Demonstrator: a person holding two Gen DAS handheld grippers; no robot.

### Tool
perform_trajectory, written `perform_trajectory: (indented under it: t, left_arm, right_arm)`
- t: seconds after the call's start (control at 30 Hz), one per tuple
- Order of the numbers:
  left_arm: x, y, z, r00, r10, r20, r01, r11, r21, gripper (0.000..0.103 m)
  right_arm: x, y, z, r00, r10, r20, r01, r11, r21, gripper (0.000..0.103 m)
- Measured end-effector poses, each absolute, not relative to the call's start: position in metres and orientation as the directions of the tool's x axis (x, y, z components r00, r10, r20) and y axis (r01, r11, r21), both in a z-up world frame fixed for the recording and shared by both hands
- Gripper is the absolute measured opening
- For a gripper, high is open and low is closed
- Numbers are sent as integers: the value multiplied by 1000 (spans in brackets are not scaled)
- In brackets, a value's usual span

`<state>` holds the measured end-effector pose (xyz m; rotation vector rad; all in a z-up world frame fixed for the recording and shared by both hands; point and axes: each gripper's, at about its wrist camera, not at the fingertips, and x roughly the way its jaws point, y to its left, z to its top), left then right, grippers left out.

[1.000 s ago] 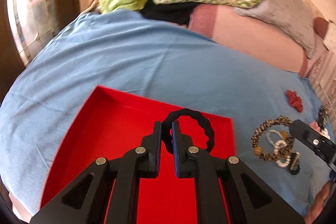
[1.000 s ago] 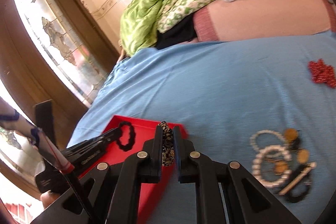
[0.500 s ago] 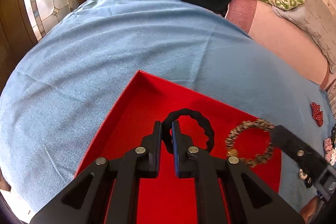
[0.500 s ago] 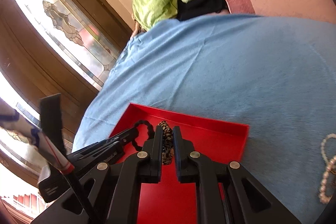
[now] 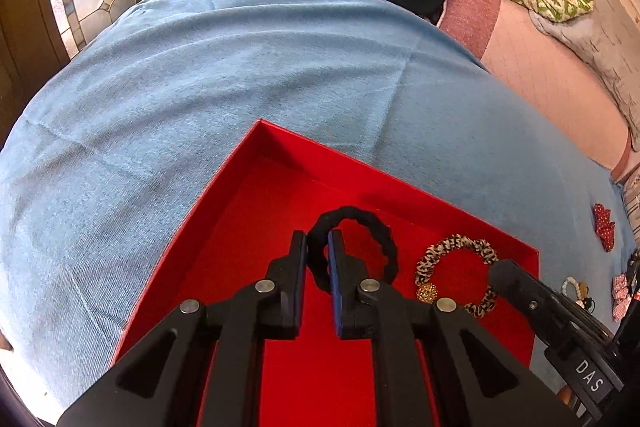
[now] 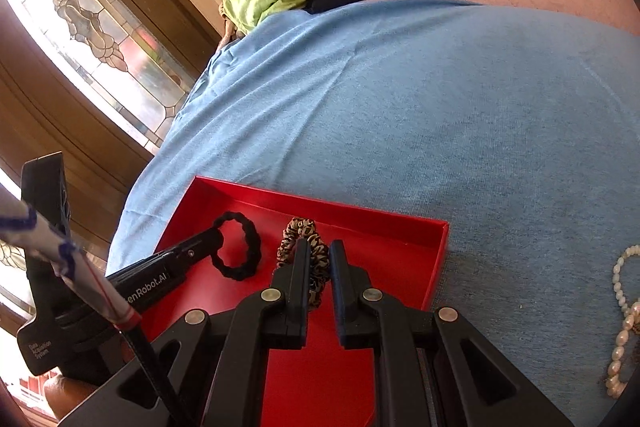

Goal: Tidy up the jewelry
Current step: 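Carry both bracelets into the red box and open both tools, then move both open tools back to the jewelry pile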

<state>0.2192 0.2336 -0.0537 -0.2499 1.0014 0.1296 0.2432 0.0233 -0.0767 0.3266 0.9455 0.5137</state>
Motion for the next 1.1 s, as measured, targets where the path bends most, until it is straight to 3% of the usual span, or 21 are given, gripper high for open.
perform_trajectory:
  t: [0.03,0.07,0.1,0.57,0.87,1.1]
  left_arm:
    - [218,235,-53,535,-1,-845,-229,963,-146,21]
    - [217,236,-53,538,7,-843,-236,961,-143,34]
    - [216,237,-51,547,11,-837,-241,960,-144,38]
    - [200,212,-21,649,-11,-760,-199,962,-185,39]
    - [183,142,-11,672,-96,-735,-16,990,-143,40]
    - [174,75,-17,599,-247,-762,169,969,-181,40]
  right_arm:
    - [242,23,-75,485,543,-686,-272,839,472,19]
    - [242,23,-74,489,540,-685,-271,840,470,23]
    - [241,22,-72,494,541,-681,-272,840,470,29]
    - [211,-22,-37,561,553,-617,-271,826,494,30]
    - [168,-120,-16,637,476,-606,-148,847,511,30]
    - [131,-201,-32,657,351,-668,32,872,489,30]
